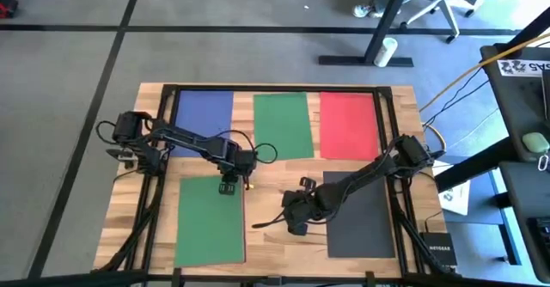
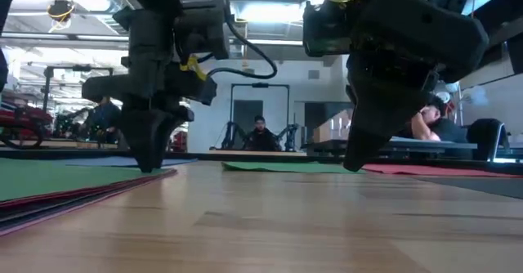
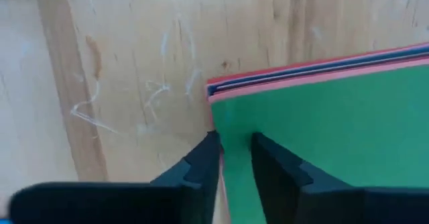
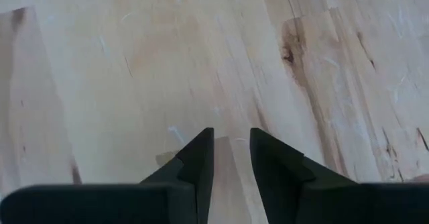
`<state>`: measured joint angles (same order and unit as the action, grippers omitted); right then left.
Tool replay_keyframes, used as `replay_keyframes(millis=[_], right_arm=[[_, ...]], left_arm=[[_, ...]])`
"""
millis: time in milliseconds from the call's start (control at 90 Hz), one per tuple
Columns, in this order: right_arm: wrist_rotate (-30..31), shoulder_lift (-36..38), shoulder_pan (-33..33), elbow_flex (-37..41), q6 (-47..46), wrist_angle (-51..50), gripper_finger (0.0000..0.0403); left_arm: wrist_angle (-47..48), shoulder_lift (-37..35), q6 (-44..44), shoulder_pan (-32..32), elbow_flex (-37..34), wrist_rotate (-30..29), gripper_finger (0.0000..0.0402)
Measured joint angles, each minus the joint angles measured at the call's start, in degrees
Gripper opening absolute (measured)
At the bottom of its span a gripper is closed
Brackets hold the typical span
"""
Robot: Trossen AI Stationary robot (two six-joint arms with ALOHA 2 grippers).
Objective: Organize paper
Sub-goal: Stack the green paper on top of the other green paper
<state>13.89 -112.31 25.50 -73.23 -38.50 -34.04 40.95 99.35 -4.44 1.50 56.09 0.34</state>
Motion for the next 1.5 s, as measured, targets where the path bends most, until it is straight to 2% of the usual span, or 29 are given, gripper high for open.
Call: replay_keyframes(millis=[133, 244, 578, 811, 1078, 1278, 1500], right_arm=[[0.00, 0.00, 0.00, 0.00, 0.02, -0.04, 0.0085], [0.00, 0.00, -0.01, 0.00, 0.02, -0.06, 0.0085], [0.00, 0.00, 0.00, 0.00, 0.02, -0.16, 0.0085], [-0.55, 0.00, 0.00, 0.00, 0.02, -0.39, 0.0085], [-1.24, 0.00, 0.01, 0.00, -0.08, -0.44, 0.0085], [-1.51, 0.00, 0.02, 0.00, -1.12, -0.19, 0.0085], [-1.95, 0.00, 0.02, 0.02, -1.67, 2.32, 0.0085]], left_arm=[[1.71, 0.14, -0.11, 0.00, 0.93, 0.33, 0.0015], [3.57, 0.26, -0.81, 0.00, 1.73, 0.43, 0.0002], [5.75, 0.26, -0.01, 0.00, 2.91, 0.81, 0.0001], [5.44, 0.24, 0.54, -0.57, 9.54, 0.96, 0.0001], [-4.94, 0.17, 0.78, -7.63, 13.72, 0.89, 0.0000], [-7.36, 0.17, -0.98, -13.09, 13.99, 0.92, 0.0000], [-5.58, 0.17, -0.90, -12.02, 13.98, 2.87, 0.0001]])
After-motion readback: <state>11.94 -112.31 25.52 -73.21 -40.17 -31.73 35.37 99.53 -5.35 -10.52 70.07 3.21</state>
